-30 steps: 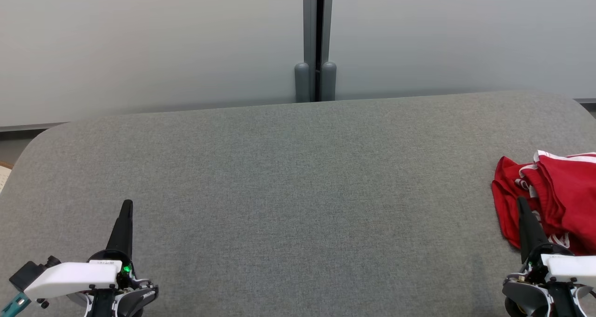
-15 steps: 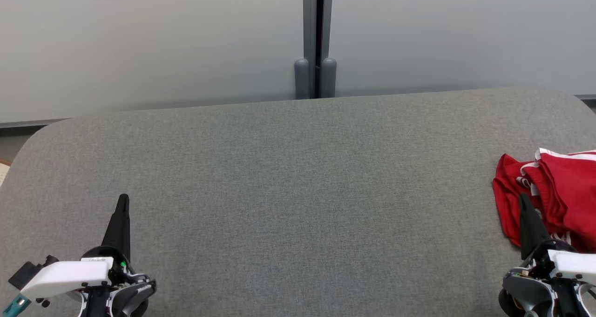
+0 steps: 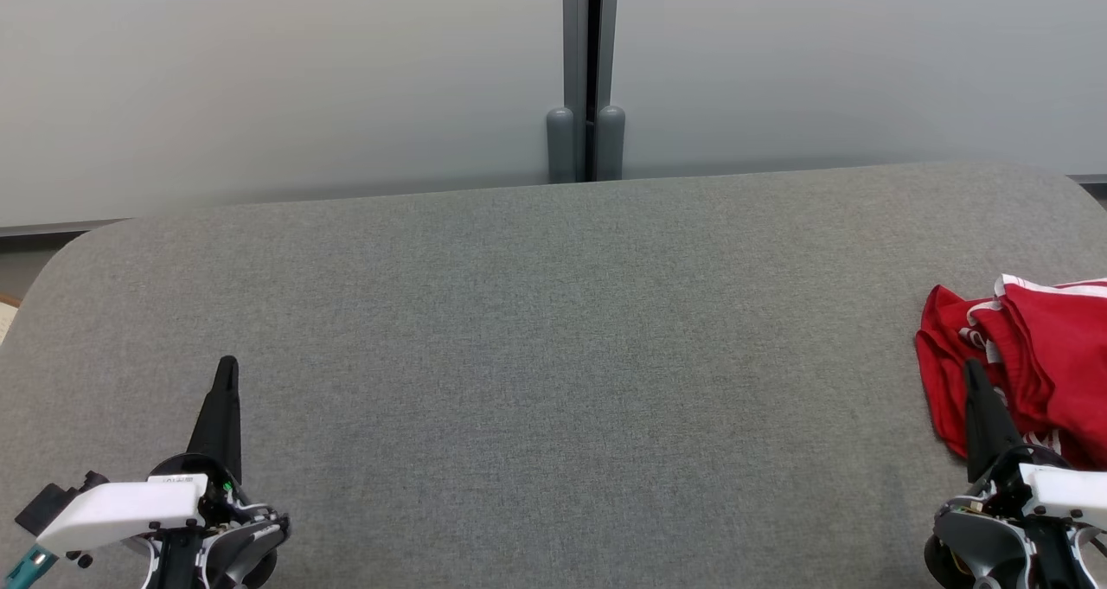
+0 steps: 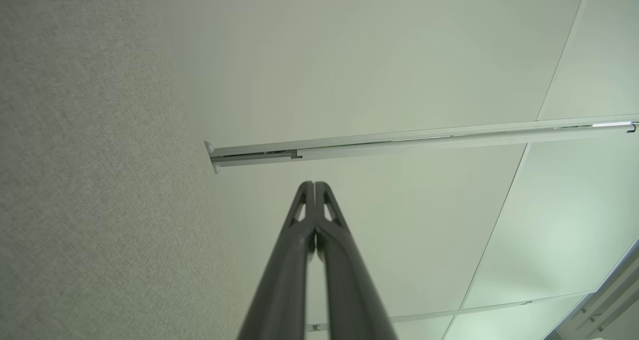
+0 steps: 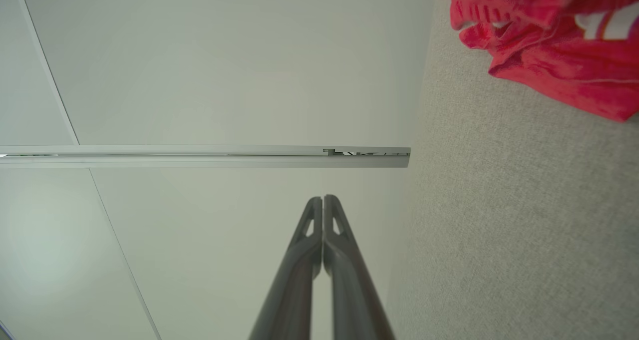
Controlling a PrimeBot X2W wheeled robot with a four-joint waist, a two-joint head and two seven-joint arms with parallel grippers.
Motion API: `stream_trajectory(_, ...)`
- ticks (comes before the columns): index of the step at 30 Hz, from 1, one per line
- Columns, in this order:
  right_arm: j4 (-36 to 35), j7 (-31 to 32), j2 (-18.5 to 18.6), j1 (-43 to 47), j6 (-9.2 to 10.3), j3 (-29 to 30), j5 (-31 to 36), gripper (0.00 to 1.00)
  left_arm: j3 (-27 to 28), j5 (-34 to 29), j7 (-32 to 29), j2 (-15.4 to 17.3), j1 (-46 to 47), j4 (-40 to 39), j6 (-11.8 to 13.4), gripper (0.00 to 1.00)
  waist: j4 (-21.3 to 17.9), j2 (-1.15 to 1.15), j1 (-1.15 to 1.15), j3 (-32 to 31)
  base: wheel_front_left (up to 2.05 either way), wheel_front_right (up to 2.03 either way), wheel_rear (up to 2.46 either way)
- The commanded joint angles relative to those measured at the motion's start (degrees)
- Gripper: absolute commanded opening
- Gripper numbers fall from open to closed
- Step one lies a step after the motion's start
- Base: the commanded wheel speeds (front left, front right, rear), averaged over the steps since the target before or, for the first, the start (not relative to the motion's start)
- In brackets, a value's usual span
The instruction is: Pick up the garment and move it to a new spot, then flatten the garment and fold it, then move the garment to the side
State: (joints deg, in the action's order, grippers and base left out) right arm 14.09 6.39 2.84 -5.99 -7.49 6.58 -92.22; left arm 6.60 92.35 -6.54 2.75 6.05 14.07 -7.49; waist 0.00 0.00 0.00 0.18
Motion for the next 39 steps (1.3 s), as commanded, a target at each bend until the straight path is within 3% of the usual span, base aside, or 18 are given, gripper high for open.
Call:
stream_trajectory(1,0.06,0.28,0.01,-0.56,0.00,0.05,-0.35,0.00,0.23,0.05,-0.20,0.09,0.46,0.07,-0.21,0.00,0.00,0.00,0.00,0.00,0.00,0.00,0.00)
stream_trajectory(39,0.06,0.26,0.02,-0.55,0.00,0.03,-0.33,0.00,0.24,0.04,-0.21,0.08,0.46,0.05,-0.21,0.00,0.00,0.00,0.00,0.00,0.00,0.00,0.00)
